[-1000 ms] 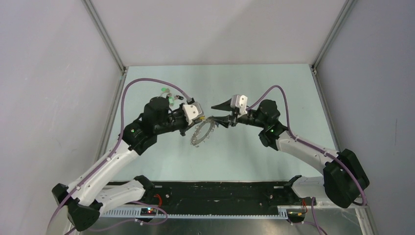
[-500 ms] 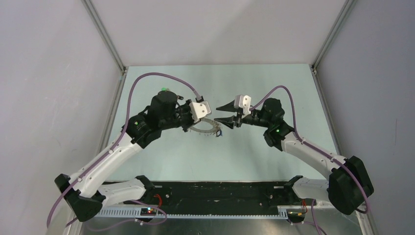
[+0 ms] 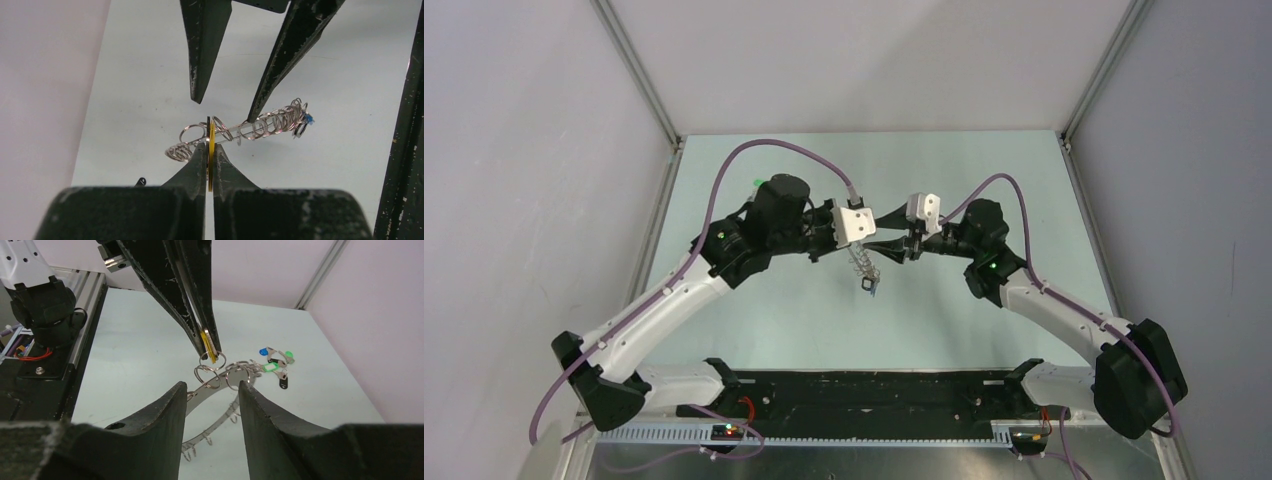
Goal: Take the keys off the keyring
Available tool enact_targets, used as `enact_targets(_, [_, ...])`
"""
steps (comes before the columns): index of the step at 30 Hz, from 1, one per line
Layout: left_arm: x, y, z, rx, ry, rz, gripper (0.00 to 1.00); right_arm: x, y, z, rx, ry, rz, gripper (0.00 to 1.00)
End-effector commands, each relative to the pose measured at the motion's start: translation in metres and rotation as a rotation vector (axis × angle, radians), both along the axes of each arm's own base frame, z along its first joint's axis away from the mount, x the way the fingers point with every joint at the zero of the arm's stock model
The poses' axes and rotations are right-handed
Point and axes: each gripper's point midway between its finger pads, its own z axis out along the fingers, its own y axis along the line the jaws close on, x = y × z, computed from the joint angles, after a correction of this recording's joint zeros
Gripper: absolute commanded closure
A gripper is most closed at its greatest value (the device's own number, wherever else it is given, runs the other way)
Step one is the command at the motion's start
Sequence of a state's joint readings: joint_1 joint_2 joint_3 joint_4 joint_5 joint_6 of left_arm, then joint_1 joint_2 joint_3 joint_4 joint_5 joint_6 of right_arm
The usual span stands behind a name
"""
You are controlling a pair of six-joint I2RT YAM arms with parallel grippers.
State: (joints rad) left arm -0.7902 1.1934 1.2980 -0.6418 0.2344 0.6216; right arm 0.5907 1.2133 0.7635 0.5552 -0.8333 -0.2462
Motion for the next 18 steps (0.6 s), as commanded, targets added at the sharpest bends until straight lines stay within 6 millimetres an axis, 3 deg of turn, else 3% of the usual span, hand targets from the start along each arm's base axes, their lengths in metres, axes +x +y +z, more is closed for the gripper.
enact_targets(1, [0.001, -0.009, 0.033, -0.038, -0.101, -0.042, 1.00, -0.005, -0.001, 0.034, 0.062, -0.068, 0.032, 0.53])
enact_targets(10, [-0.004, -0.015, 0.042, -0.054, -0.112, -0.069, 1.00, -0.007, -0.001, 0.032, 0.061, -0.051, 0.060, 0.67])
enact_targets(18, [-0.009, -0.021, 0.043, -0.066, -0.102, -0.100, 1.00, -0.011, 0.002, 0.031, 0.065, -0.028, 0.094, 0.73])
